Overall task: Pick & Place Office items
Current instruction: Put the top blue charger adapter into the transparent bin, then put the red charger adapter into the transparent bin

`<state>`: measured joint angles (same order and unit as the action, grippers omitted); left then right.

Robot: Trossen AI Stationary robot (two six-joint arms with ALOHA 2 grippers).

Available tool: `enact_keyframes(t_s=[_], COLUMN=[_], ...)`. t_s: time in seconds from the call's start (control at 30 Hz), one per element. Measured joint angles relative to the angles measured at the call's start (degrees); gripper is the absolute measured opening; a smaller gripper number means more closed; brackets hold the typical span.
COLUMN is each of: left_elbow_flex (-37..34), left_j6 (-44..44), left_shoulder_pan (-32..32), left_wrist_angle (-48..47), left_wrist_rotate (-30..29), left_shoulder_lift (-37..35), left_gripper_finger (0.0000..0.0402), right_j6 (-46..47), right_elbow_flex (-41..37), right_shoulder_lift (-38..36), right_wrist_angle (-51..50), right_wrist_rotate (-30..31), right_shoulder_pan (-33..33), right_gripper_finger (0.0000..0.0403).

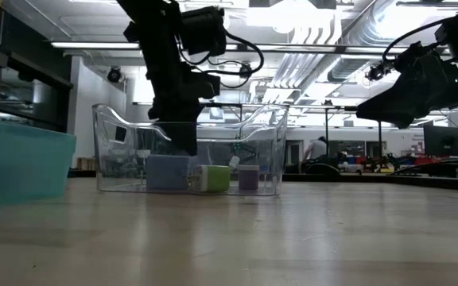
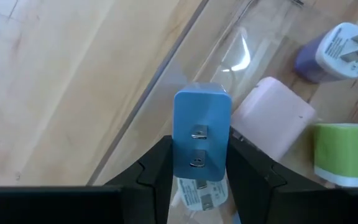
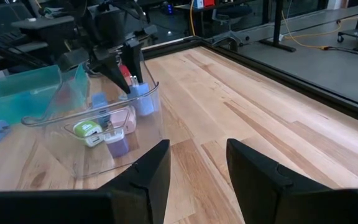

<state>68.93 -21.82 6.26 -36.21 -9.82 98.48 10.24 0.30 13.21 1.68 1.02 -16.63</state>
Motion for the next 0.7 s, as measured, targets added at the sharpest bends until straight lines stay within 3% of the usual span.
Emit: enact_keyframes(t_s=[0.7], left_elbow_flex=[0.0], left_j6=[1.4], left_shoulder_pan=[0.0], left_wrist_angle=[0.1], left_wrist_rotate=[0.0], left_shoulder_lift=[-0.1], left_gripper_finger=[0.0173], right_j6=[0.0], right_elbow_flex=[0.0], right_shoulder_lift=[0.0], right_wrist_angle=[0.2], right_wrist_rotate=[0.1], right_shoulder_pan=[0.0], right_gripper_finger=[0.0144])
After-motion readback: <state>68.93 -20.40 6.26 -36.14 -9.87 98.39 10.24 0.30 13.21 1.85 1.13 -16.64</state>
